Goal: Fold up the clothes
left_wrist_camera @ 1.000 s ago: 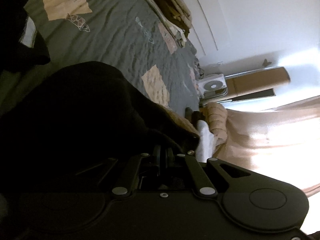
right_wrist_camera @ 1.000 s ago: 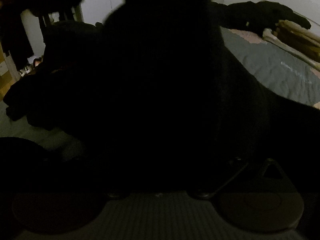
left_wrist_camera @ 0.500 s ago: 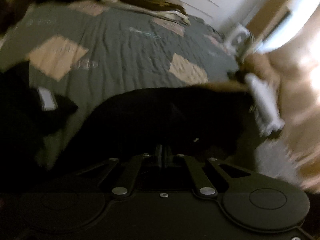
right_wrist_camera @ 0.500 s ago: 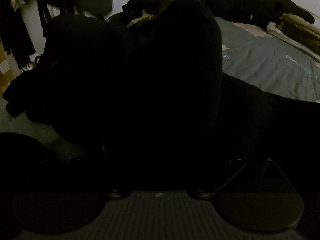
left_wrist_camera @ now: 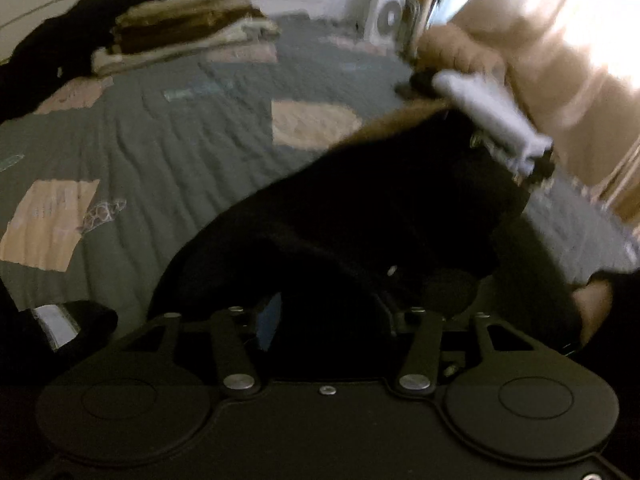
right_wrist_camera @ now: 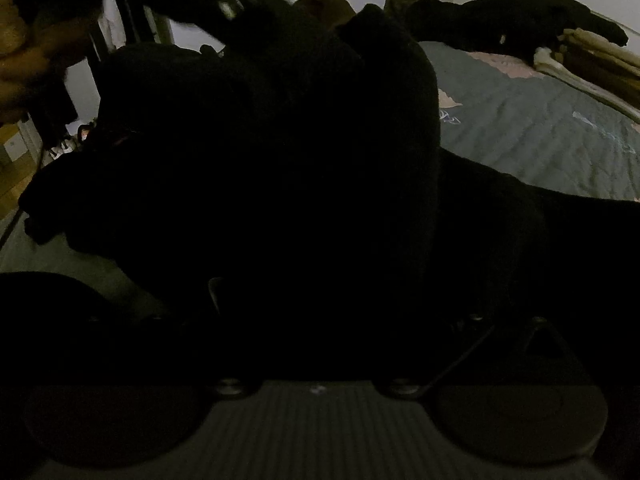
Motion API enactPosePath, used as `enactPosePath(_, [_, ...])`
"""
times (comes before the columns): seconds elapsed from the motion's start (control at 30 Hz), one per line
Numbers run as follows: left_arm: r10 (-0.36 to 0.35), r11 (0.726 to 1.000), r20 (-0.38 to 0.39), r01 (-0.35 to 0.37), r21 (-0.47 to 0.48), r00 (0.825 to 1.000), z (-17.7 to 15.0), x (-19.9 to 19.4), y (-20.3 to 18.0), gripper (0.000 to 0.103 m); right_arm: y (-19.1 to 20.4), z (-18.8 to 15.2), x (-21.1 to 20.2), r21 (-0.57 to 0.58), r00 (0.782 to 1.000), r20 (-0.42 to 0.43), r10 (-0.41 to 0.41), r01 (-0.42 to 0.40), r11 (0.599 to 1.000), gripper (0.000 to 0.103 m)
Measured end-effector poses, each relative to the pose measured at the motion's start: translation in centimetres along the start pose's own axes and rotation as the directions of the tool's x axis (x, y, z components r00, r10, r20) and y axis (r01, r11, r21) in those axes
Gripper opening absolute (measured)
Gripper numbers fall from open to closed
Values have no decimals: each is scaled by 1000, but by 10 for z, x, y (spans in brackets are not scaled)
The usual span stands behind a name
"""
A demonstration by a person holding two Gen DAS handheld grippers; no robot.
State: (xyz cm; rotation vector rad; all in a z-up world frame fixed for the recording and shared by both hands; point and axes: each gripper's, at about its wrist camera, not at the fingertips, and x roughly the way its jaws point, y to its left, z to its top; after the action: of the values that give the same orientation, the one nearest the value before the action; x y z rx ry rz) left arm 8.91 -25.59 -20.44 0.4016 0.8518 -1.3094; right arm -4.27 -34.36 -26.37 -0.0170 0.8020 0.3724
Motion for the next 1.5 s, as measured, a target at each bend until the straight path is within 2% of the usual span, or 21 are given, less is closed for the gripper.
enactPosePath(0.23, [-62,995,-56,57,-79,996,-6,24,26,44,0,-3,4,3,1000,8,6,-6,1000,102])
enactPosePath(0.37, [-119,991,-4,119,-58,993,-9,30,28,42,0,-5,3,4,1000,13,6,-7,1000,102])
enactPosePath(0.47, [-163,986,3,163,-47,987,-9,38,24,42,2,-6,3,0,1000,13,5,-5,1000,102])
enactPosePath(0.5, [-177,983,2,177,-46,984,-9,40,22,40,2,-7,3,-4,1000,11,5,-5,1000,102])
enactPosePath(0.53, [-192,980,-2,192,-45,981,-9,42,20,30,3,-7,3,-8,1000,8,5,-5,1000,102])
enactPosePath(0.57, [-207,977,-6,206,-46,978,-10,44,19,24,4,-8,4,-11,1000,6,4,-4,1000,102])
enactPosePath(0.6, [-217,975,-12,216,-47,976,-10,45,17,10,4,-8,4,-12,1000,5,5,-5,1000,102])
enactPosePath(0.67, [-225,973,-23,223,-61,974,-10,44,15,6,4,-9,3,-12,1000,4,7,-7,1000,102])
enactPosePath(0.73, [-264,959,-5,262,-106,965,-11,37,17,5,3,-9,3,-9,1000,8,7,-7,1000,102])
enactPosePath(0.87, [-339,907,76,348,-236,938,-10,19,27,5,2,-8,0,2,1000,23,5,-5,1000,102])
enactPosePath(0.97, [-392,834,176,429,-348,903,-9,6,38,5,2,-7,-1,1,1000,30,0,0,1000,102])
enactPosePath(1.13, [-417,725,303,515,-457,857,-6,-7,51,5,5,-7,-4,-10,999,53,-9,9,1000,103])
enactPosePath(1.17, [-418,711,320,526,-467,850,-5,-9,52,5,5,-7,-5,-12,998,61,-11,12,1000,103])
enactPosePath(1.2, [-408,710,322,519,-476,854,-3,-11,52,5,5,-6,-6,-14,998,69,-14,15,1000,103])
enactPosePath(1.27, [-352,752,280,448,-483,893,1,-15,50,5,4,-5,-6,-16,997,78,-16,18,1000,103])
enactPosePath(1.3, [-322,790,247,403,-462,914,5,-17,48,5,4,-4,-5,-16,997,73,-15,17,1000,103])
enactPosePath(1.33, [-284,858,189,337,-388,940,11,-19,41,5,5,-5,-3,-18,998,62,-13,15,1000,103])
enactPosePath(1.37, [-244,911,135,274,-308,960,15,-20,34,5,5,-5,-1,-25,999,51,-12,13,1000,103])
enactPosePath(1.4, [-218,942,92,234,-241,972,18,-20,29,6,6,-5,1,-36,999,39,-11,12,999,103])
enactPosePath(1.43, [-205,962,55,212,-173,977,21,-20,24,7,9,-6,2,-51,999,32,-10,12,999,103])
enactPosePath(1.5, [-170,985,5,170,-29,985,23,-20,18,9,12,-5,2,-64,1000,28,-10,12,998,103])
